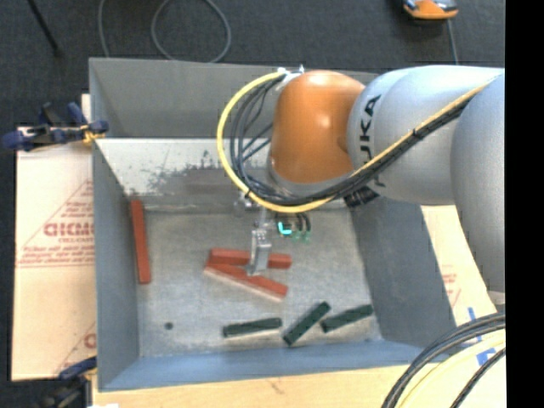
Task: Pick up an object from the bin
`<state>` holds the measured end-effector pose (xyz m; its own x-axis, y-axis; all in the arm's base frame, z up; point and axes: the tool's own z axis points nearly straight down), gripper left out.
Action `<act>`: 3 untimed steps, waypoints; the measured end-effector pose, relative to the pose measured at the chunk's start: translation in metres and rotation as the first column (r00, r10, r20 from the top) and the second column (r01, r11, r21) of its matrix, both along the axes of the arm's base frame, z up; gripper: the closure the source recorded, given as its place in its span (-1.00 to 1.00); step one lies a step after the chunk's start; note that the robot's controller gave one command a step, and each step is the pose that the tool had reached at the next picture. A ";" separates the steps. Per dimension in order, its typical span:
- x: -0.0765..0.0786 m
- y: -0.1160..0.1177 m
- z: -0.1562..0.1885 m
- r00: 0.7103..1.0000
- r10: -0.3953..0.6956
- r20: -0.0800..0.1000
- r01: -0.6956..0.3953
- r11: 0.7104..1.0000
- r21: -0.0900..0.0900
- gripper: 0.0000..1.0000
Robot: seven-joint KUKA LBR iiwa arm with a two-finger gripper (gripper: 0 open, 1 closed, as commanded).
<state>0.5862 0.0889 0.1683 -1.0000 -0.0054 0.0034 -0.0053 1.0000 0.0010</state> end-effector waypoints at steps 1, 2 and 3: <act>-0.070 -0.051 -0.092 0.927 0.376 0.004 -0.376 0.927 -0.003 -1.00; -0.066 -0.050 -0.087 0.928 0.372 0.017 -0.372 0.928 -0.004 1.00; -0.069 -0.050 -0.091 0.928 0.372 0.008 -0.372 0.928 -0.001 -1.00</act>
Offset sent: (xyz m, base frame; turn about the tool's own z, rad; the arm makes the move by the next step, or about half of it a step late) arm -0.0701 -0.0493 -0.0920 -0.3878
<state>0.5174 0.0393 0.0773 -0.9262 -0.3769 -0.0048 -0.3769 0.9262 0.0003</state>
